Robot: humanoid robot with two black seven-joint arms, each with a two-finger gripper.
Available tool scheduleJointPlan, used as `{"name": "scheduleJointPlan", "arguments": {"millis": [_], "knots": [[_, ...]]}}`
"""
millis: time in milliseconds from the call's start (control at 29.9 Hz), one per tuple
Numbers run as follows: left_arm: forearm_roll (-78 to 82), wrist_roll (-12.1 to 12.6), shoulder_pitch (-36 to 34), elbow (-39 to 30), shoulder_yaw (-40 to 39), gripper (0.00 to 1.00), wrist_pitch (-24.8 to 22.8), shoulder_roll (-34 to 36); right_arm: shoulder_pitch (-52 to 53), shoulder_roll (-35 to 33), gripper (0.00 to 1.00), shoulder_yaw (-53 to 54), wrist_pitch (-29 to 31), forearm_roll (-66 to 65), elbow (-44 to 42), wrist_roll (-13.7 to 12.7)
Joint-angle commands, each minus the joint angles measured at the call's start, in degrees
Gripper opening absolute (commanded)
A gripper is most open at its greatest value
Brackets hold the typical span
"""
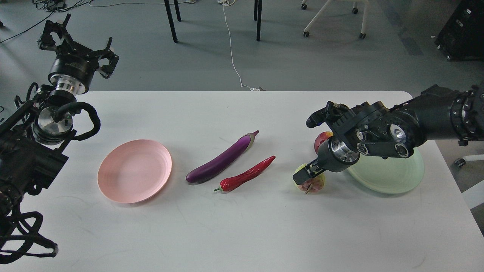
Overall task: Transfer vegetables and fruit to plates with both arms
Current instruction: 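Lower the right gripper and grasp the yellow-green fig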
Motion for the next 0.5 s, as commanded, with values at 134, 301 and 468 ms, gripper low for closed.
{"name": "scheduleJointPlan", "arguments": {"millis": [134,301,468], "knots": [[-0.1,0.0,0.0,0.0,-0.1,0.98,0.0,0.4,1.6,0.0,0.52,-0.2,0.1,-0.2,0.3,0.0],[-0.1,0.2,-0.1,0.0,-0.1,0.98,-0.1,1.0,6.6,-3.9,0.50,0.1,0.1,-0.1,0.9,-0.1],[-0.1,0.3,0.0,0.0,-0.1,0.98,-0.2,1.7,7.7,-10.2,0.50,-0.2,0.1,-5.6,4.0,-1.8]]}}
